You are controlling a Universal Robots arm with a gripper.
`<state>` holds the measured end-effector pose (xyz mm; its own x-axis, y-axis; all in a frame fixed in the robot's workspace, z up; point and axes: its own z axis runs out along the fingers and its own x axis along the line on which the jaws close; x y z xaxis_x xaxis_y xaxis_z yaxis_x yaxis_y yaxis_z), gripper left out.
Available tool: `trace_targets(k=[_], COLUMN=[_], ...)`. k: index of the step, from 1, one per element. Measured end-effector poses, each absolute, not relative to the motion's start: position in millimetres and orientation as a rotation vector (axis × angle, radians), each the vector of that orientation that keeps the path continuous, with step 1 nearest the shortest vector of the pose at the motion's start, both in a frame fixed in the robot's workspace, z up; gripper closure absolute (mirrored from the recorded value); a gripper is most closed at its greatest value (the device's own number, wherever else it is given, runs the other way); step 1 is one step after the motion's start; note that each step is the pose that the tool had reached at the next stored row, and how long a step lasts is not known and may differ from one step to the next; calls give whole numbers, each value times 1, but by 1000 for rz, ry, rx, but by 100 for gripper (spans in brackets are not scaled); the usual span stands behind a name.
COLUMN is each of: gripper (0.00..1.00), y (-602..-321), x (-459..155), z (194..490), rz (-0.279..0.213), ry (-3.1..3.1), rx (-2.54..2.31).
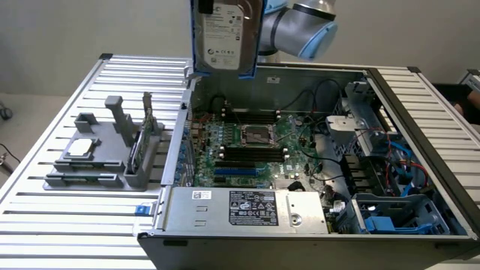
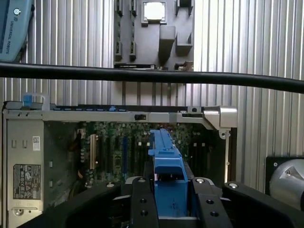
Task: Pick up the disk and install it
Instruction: 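Pick up the disk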
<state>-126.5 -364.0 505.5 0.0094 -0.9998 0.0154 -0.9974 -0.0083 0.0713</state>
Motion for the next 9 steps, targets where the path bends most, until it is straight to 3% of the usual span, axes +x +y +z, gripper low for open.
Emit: trace_targets(k=[9], gripper=[67], y=[-373], x=[-86], z=[505], rz=[-61], ry=[-2168], rx=[2187])
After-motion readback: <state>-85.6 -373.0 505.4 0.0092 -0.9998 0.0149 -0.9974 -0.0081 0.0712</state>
